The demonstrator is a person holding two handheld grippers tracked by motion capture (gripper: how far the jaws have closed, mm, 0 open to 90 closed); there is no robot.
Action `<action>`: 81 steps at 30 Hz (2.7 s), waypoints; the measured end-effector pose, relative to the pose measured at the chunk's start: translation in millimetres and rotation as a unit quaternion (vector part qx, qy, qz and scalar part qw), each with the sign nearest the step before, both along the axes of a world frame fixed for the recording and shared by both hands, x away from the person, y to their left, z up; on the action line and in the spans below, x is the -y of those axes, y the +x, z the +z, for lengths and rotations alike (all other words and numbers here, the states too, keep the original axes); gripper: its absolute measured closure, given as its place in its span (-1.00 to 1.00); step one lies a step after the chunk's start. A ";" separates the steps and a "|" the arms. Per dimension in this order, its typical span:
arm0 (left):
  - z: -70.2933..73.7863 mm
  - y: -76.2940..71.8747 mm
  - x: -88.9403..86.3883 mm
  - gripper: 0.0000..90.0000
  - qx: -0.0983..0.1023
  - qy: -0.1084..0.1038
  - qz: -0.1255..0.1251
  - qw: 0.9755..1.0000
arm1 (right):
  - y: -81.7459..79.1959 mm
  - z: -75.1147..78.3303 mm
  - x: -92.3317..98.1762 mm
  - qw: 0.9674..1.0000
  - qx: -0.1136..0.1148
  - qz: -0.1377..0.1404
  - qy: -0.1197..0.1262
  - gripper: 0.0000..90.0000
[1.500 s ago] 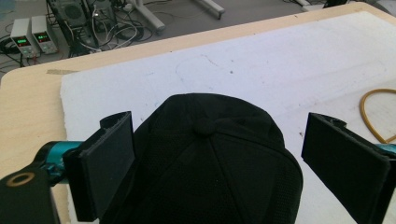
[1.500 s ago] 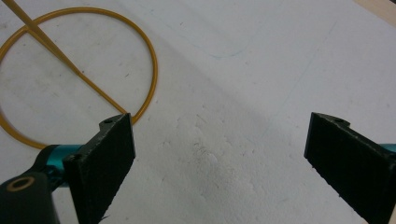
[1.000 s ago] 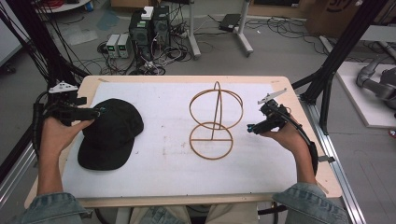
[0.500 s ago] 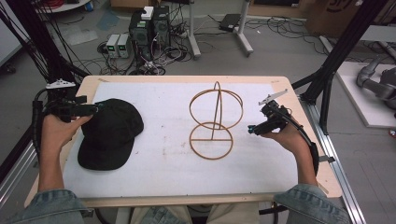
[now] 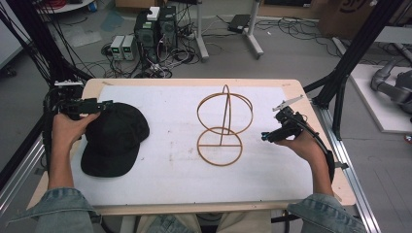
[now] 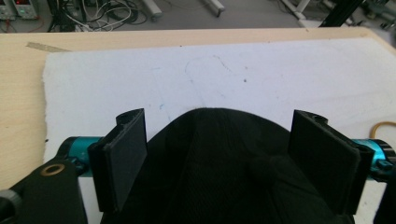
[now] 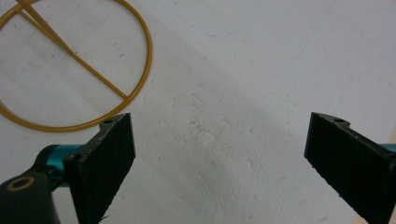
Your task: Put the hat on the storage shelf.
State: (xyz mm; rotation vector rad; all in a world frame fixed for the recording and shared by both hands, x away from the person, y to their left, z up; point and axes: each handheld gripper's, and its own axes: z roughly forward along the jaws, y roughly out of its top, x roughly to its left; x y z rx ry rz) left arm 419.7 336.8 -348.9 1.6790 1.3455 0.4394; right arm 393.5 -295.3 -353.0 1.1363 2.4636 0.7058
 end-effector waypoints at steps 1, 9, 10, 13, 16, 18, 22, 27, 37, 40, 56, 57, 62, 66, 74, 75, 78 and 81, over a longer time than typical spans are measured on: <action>-1.3 1.8 0.4 -0.53 0.000 0.001 -0.002 1.000 | 0.0 -0.4 -0.2 1.000 0.000 0.000 -0.001 -0.82; -9.0 10.1 -6.5 -0.47 -0.013 -0.002 0.009 1.000 | -0.6 0.3 0.4 1.000 0.001 -0.001 0.001 -0.82; -9.8 10.8 -7.3 -0.45 -0.015 -0.001 0.008 1.000 | -0.5 0.0 0.2 1.000 0.000 0.001 0.002 -0.81; -12.1 13.1 -7.2 -0.41 -0.018 0.002 0.011 1.000 | -0.5 -0.3 -0.8 1.000 0.000 0.004 0.000 -0.82; -12.9 15.0 -7.4 -0.38 -0.014 -0.002 0.017 1.000 | -0.3 -0.6 -1.5 1.000 0.000 0.005 -0.001 -0.82; -14.1 16.6 -7.7 -0.36 -0.016 -0.006 0.019 1.000 | -0.4 -0.5 -1.6 1.000 -0.001 0.005 -0.002 -0.82; -18.2 20.0 -7.7 -0.34 -0.029 -0.003 0.019 0.999 | -0.2 -0.7 -1.4 1.000 -0.002 0.005 -0.001 -0.82; -19.3 21.6 -6.8 -0.25 -0.028 -0.004 0.018 0.999 | -0.1 -0.7 -1.8 1.000 -0.001 0.007 0.000 -0.82; -22.3 24.4 -6.8 -0.06 -0.035 -0.005 0.012 0.999 | -0.2 -0.5 -2.5 1.000 -0.004 0.009 0.001 -0.82; -22.4 24.4 -6.8 0.01 -0.037 -0.005 0.010 0.999 | -0.1 -0.5 -2.7 1.000 -0.004 0.008 0.002 -0.82; -18.4 28.4 -3.1 0.30 -0.050 0.008 0.005 0.999 | -0.8 0.9 -1.1 1.000 -0.002 0.006 0.004 -0.82; -18.6 28.6 -3.7 0.26 -0.051 0.008 0.006 0.999 | -0.8 0.8 -1.1 1.000 -0.002 0.008 0.004 -0.82; -20.7 29.0 -5.6 0.13 -0.056 0.009 0.001 0.998 | -0.7 1.0 -1.0 1.000 -0.002 0.006 0.005 -0.82; -21.1 28.3 -5.3 0.04 -0.058 0.011 -0.006 0.998 | -0.4 0.2 -1.4 1.000 -0.004 0.008 0.004 -0.82; -22.6 29.0 -3.7 0.46 -0.062 0.012 -0.015 0.998 | -0.3 0.3 -2.1 1.000 -0.005 0.009 0.005 -0.81; -22.8 29.1 -3.3 0.57 -0.063 0.011 -0.015 0.998 | -0.5 0.3 -2.1 1.000 -0.006 0.009 0.004 -0.82; -23.7 29.4 -2.8 0.78 -0.067 0.013 -0.023 0.997 | -0.8 0.9 -1.9 1.000 -0.005 0.010 0.005 -0.82; -22.8 28.3 -3.4 0.88 -0.060 0.014 -0.033 0.998 | -0.8 0.9 -1.8 1.000 -0.006 0.009 0.005 -0.81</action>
